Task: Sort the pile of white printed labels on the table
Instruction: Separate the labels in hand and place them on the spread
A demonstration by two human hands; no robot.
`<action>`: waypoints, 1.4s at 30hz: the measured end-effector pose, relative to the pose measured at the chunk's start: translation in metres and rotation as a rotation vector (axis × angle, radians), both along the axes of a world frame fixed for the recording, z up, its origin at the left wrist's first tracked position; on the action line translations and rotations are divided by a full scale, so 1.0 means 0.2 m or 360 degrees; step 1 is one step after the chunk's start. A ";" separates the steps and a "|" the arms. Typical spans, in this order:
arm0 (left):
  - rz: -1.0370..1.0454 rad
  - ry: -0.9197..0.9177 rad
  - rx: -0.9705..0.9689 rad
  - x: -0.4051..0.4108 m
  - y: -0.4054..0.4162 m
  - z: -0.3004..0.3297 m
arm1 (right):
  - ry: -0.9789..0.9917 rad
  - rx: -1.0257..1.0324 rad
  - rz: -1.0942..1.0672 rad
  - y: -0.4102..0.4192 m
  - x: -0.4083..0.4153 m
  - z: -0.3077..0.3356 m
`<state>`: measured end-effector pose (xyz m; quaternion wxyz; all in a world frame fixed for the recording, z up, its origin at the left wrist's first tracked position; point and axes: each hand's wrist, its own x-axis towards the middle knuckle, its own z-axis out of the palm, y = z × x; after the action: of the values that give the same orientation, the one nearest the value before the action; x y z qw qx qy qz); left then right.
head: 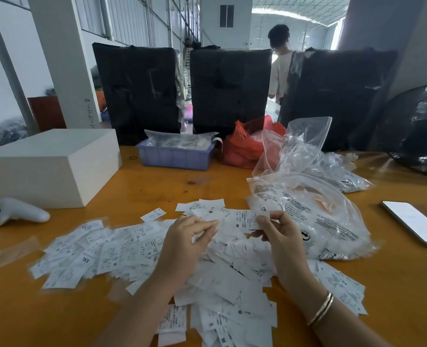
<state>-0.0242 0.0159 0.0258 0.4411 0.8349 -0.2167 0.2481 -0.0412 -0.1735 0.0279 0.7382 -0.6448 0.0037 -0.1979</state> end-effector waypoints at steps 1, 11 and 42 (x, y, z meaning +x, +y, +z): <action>0.0004 0.0007 -0.0002 0.00 0.00 0.00 | -0.0008 -0.0036 -0.0004 0.00 0.00 -0.01; -0.0063 0.0085 -0.0041 0.00 -0.01 0.00 | -0.0049 -0.0263 0.0151 0.01 0.01 -0.03; -0.0137 0.0130 -0.0150 0.01 -0.01 -0.01 | -0.0182 0.0207 0.0093 0.03 0.01 0.00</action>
<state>-0.0226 0.0144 0.0244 0.4985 0.8126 -0.2223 0.2045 -0.0398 -0.1680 0.0279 0.7830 -0.5831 -0.0445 -0.2122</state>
